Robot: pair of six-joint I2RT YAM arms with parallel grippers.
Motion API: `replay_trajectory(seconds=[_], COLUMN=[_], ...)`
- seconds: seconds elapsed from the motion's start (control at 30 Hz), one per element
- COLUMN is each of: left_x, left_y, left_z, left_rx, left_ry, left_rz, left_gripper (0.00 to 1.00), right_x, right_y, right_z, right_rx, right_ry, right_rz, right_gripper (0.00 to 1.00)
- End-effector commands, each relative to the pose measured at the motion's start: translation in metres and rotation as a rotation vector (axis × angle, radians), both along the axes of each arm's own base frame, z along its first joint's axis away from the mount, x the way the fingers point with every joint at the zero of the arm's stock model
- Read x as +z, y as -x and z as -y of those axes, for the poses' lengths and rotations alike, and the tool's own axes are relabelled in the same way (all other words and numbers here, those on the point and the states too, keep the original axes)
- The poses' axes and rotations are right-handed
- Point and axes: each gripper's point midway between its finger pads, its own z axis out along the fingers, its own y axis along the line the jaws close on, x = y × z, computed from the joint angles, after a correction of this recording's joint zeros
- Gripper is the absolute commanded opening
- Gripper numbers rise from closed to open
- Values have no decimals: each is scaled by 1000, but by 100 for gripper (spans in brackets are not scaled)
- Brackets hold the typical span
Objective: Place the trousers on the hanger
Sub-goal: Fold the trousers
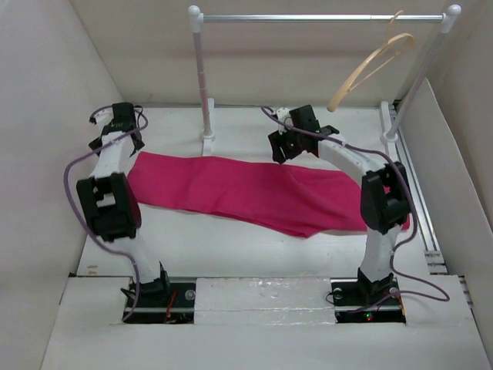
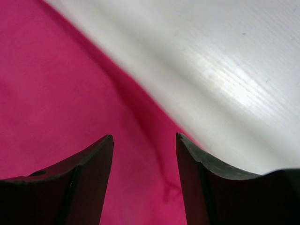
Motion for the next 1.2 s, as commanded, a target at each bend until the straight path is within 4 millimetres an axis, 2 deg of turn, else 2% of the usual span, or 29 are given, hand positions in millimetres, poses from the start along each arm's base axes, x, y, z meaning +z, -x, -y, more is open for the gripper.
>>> replay_trajectory(seconds=[0.0,0.03,0.07,0.1,0.13,0.17,0.2,0.23,0.27,0.3,0.37,0.43,0.6,0.77,0.87,1.03,1.17], left_x=[43,39,21,14,5,-4,-28,-33,-36,-47,-47,-51,-54,-58,-70,-67,-69], left_y=[42,54,85,96,108,116,129,133,142,146,142,137,119,117,115,97,90], left_z=[19,25,33,36,28,24,37,36,10,25,16,19,23,24,25,18,12], left_rx=[-10,-14,-28,-21,19,43,38,48,120,93,81,66,11,0,22,14,20], left_ry=[28,51,142,150,189,232,363,424,448,574,602,628,646,627,642,664,656], left_rz=[174,186,198,190,194,207,203,243,311,344,412,411,448,452,421,446,435], left_gripper=[83,83,78,78,72,70,69,66,65,65,65,65,64,64,62,50,46], right_x=[64,65,66,67,67,65,61,59,56,53,43,33,19,15,12,4,-4], right_y=[30,53,85,84,96,110,125,134,146,151,165,176,185,188,187,193,197], right_z=[-20,-18,-26,-26,-32,-40,-39,-41,-47,-48,-45,-46,-45,-49,-51,-60,-68], right_rx=[36,50,91,91,117,151,170,183,213,223,240,275,312,344,351,384,400], right_ry=[-45,-55,-87,-91,-114,-130,-143,-153,-158,-163,-161,-179,-169,-161,-158,-153,-148], right_rz=[127,128,140,147,139,139,139,135,129,133,116,93,57,44,35,10,-11], right_gripper=[61,48,5,5,0,0,0,0,0,8,17,18,21,22,22,22,22])
